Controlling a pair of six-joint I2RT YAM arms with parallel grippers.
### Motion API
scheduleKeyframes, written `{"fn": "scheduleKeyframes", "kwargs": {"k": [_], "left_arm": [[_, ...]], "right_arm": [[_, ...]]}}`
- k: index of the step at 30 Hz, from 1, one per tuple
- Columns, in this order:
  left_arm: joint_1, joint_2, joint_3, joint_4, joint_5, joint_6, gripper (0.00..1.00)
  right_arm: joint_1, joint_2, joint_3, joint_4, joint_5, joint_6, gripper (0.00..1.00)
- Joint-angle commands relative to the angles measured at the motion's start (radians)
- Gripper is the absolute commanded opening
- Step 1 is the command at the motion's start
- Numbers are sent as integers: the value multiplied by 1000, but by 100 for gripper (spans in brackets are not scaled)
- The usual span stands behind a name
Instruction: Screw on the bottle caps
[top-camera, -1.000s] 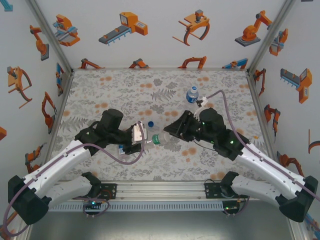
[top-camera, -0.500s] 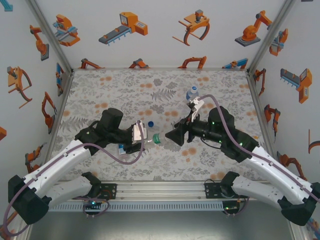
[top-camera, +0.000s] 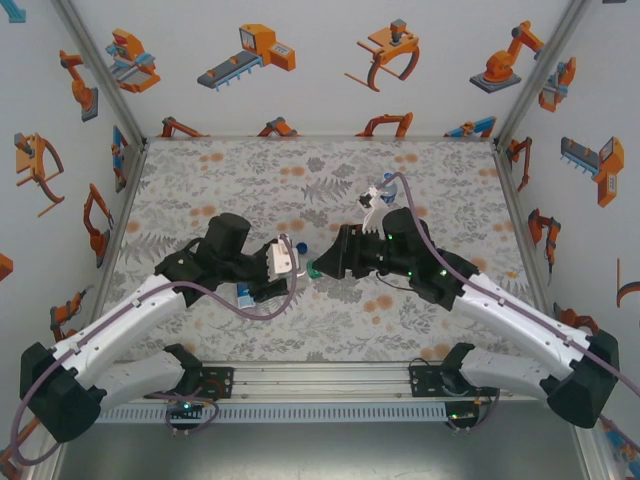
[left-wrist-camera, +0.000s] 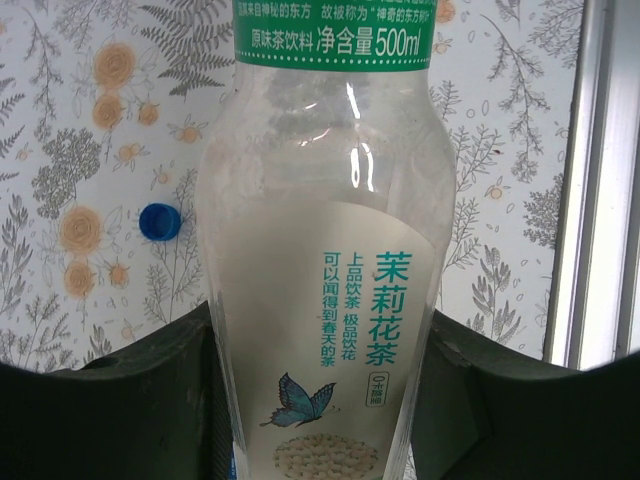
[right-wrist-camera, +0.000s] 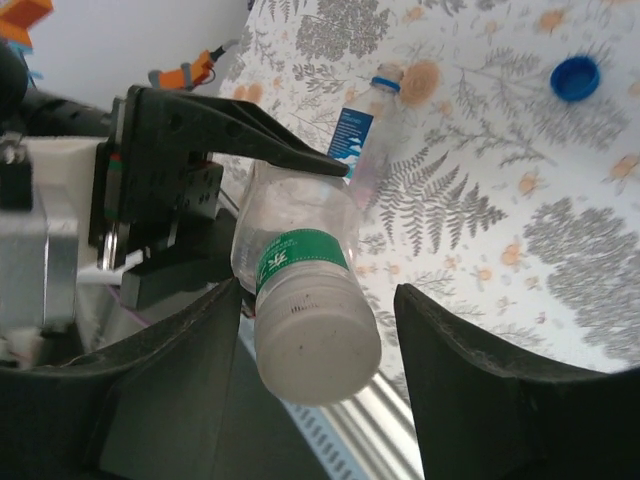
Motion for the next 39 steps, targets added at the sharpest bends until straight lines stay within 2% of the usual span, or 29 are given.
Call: {"fn": "scheduleKeyframes", "kwargs": {"k": [1,9,12,17,18,19,24,29,34,38,39], "left_arm": [[0,6,34,21,-29,-32,0],[0,3,35,21,-39,-37,0],[2,1,33,23,-37,-37,9],[2,-5,27,34,-45,-42,38],[4,-8,26,37,-48,-43,61],[4,-12,24,38,-51,-45,72],[10,-36,6,73,-94,-67,98],[39,-38,7,115,-142,-126,97],[120,-17,49,122,-195,-294,97],[168,40,126,77,-364,-462,97],[170,58,130,82,-460,-496,97]], "right_arm": [[0,40,-9,69,-12,224,54],[0,69,-34,145,-4,305,40],[0,67,-35,144,3,299,34],[-2,69,-4,79,24,233,30],[-6,72,10,53,28,212,30],[-11,74,26,22,32,192,30],[-51,101,130,-156,79,56,29],[-99,160,255,-337,137,-94,28],[-158,244,380,-457,201,-231,28],[-207,348,506,-533,233,-334,28],[-216,377,541,-555,247,-363,28]]}}
